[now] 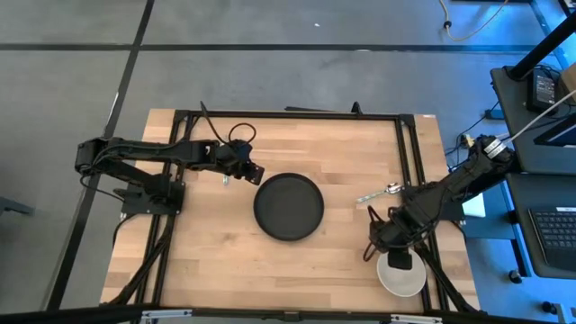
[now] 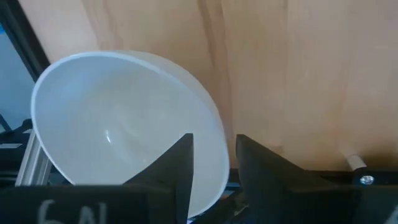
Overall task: Pick and place plate/cup/fork/spoon on tray
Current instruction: Stack the white bowl on the black plate
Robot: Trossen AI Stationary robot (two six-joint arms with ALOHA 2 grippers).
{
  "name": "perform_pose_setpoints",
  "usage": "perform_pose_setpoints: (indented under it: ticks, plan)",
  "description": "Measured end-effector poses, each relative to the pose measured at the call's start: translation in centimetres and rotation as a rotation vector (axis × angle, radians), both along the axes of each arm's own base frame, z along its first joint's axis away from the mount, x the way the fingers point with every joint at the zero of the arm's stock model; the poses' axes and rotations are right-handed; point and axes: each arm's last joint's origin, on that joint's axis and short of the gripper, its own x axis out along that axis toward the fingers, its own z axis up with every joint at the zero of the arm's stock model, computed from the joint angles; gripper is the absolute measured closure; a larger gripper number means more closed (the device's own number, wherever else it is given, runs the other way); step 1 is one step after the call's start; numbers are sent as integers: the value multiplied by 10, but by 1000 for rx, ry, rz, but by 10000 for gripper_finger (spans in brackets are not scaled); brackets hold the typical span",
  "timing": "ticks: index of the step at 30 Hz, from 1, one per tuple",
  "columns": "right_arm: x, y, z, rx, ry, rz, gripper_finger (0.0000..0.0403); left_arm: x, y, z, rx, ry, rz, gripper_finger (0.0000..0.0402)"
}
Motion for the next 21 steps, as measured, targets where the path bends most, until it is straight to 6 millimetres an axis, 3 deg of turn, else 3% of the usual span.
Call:
perform_pose_setpoints:
  ticks: [10, 21]
  plan:
    - [1, 2, -1, -20, -35, -14, 281, 0, 0, 0, 1, 1, -1, 351]
    - [-3, 1, -21, 18, -2, -73, 281, 0, 0, 0, 1, 1, -1, 351]
